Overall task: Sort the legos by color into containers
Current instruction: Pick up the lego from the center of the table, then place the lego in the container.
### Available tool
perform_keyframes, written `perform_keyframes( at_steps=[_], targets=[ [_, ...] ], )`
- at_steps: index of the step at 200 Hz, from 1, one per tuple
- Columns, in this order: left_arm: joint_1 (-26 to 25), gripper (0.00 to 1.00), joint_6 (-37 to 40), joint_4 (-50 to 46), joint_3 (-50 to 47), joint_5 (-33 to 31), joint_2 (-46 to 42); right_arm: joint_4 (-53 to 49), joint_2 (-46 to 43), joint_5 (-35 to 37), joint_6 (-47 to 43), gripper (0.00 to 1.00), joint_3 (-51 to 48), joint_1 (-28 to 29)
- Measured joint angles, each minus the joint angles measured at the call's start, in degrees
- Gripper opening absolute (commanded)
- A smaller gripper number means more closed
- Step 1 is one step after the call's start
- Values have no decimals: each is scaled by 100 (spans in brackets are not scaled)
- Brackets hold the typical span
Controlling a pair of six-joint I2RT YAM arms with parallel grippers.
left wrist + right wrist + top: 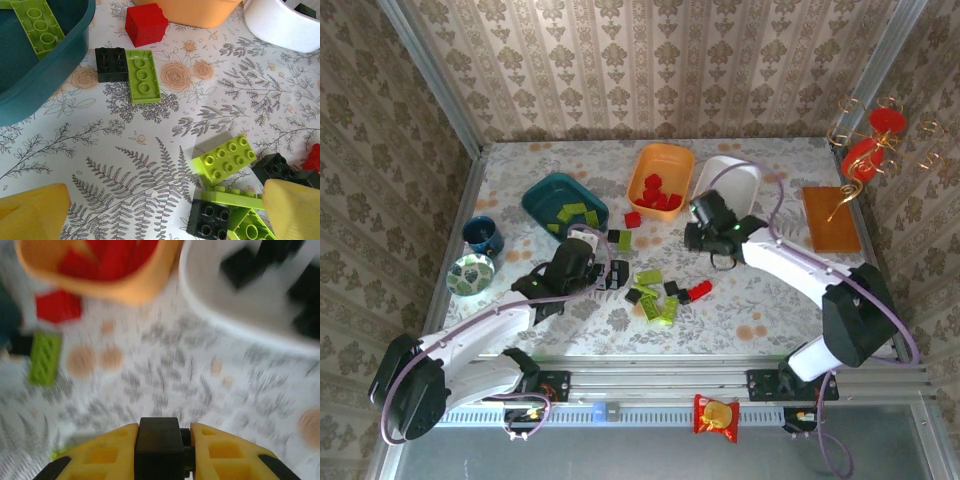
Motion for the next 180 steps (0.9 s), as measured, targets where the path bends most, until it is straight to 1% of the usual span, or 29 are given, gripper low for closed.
perform_keyframes(
  at_steps=[30,48,78,87,93,101,110,122,135,150,180],
  targets=[
    [81,100,-7,0,0,15,-2,120,225,208,-170,21,577,-557],
    [105,100,-28,-4,0,17,-9,188,741,356,-205,21,925,-817],
    [107,100,-50,-46,0,17,-138,188,1652,461,-267,23,1392,-1062],
    [107,100,-50,-61,0,20,-181,153,1884,466,-282,28,1547,-1119],
    [114,100,-50,-74,0,20,-199,127,2009,468,-289,34,1648,-1147],
    [129,100,-50,-90,0,26,-216,79,2146,470,-326,45,1797,-1182],
    [138,100,-50,-109,0,37,-219,22,2249,468,-313,54,1956,-1209],
    [140,100,-50,-157,0,42,-219,0,2280,452,-337,60,2103,-1228],
    [138,100,-50,-214,0,68,-219,26,2229,433,-337,64,2153,-1228],
    [138,100,-48,-278,0,85,-216,46,2111,391,-323,65,2107,-1220],
    [205,100,-42,-352,28,105,-61,107,1506,282,-321,65,1561,-1121]
  ],
)
